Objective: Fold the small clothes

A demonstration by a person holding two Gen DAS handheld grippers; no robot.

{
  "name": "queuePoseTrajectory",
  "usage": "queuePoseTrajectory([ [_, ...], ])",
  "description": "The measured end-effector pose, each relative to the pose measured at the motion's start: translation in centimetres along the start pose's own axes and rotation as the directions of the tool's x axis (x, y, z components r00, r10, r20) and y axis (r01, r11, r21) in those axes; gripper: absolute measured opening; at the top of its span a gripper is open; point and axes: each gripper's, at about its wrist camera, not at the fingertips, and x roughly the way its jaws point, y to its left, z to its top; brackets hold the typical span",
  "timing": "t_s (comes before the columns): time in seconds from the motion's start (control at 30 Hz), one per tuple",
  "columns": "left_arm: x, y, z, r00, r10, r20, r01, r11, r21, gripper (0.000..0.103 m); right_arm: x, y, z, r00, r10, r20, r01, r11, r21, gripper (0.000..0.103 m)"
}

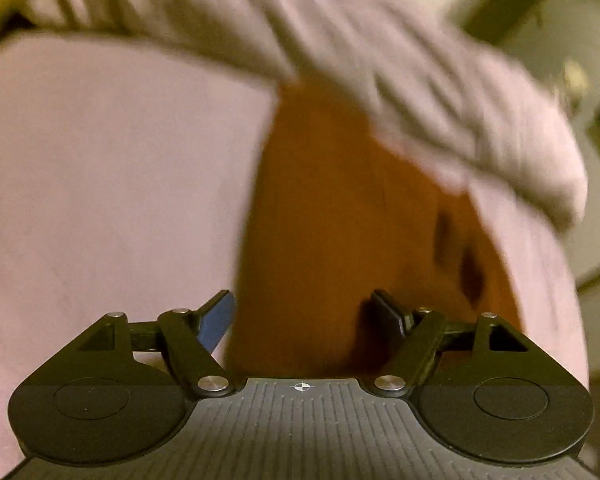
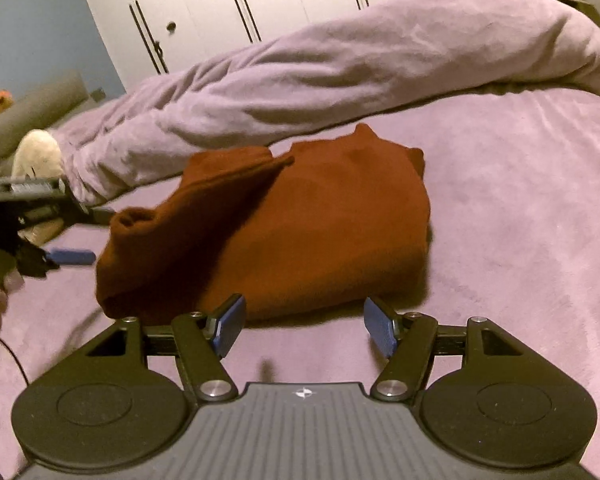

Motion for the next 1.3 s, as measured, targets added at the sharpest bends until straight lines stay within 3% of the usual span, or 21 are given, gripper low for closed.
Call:
queuePoseTrajectory([
  [0.07, 1.5, -0.4, -1.2, 1.000, -0.008, -0.028, 0.008, 1.000, -0.014, 0.090, 0.1, 0.1, 0.1, 1.000, -0.011, -0.010, 0.011, 1.000, -0.005, 0.065],
  [0.17, 0.6, -1.5, -1.4, 0.999, 0.030, 0.017, -0.031, 0.999, 0.045, 0.090, 0.0, 0.1, 0.4, 1.000, -0.027, -0.011, 0.027, 1.000, -0.007, 0.066],
  [0.43, -2.7, -1.9, -1.4, 0.992, 0.064, 0.108, -0.074, 0.994, 0.084, 0.089, -0.6, -0.3, 1.3, 0.996, -0.083, 0.023, 0.083, 0.996, -0.040, 0.071],
  [0.63, -1.1, -2.4, -2.4, 0.991, 0.108, 0.080, -0.118, 0.985, 0.124, 0.089, -0.2, -0.2, 1.5, 0.994, -0.106, 0.012, 0.106, 0.993, -0.047, 0.071],
  [0.9, -2.4, -1.8, -1.7, 0.995, 0.067, 0.078, -0.074, 0.994, 0.078, 0.090, -0.2, 0.1, 1.7, 0.989, -0.145, 0.004, 0.145, 0.985, -0.088, 0.071],
  [1.03, -3.2, -2.1, -1.5, 0.994, 0.046, 0.095, -0.054, 0.995, 0.086, 0.090, -0.1, 0.3, 1.7, 0.988, -0.154, 0.008, 0.154, 0.984, -0.087, 0.079],
  [1.13, -2.3, -2.2, -1.9, 0.994, 0.073, 0.078, -0.081, 0.992, 0.094, 0.091, 0.0, 0.3, 1.9, 0.992, -0.127, 0.005, 0.127, 0.990, -0.068, 0.079],
  [1.23, -0.8, -2.2, -2.4, 0.993, 0.100, 0.062, -0.107, 0.987, 0.119, 0.094, -0.3, 0.0, 2.5, 0.999, -0.051, 0.010, 0.051, 0.999, -0.013, 0.079],
  [1.3, 0.0, -1.8, -2.6, 0.995, 0.088, 0.037, -0.091, 0.992, 0.086, 0.097, -0.3, 0.0, 3.1, 1.000, -0.011, 0.018, 0.011, 1.000, 0.013, 0.080],
])
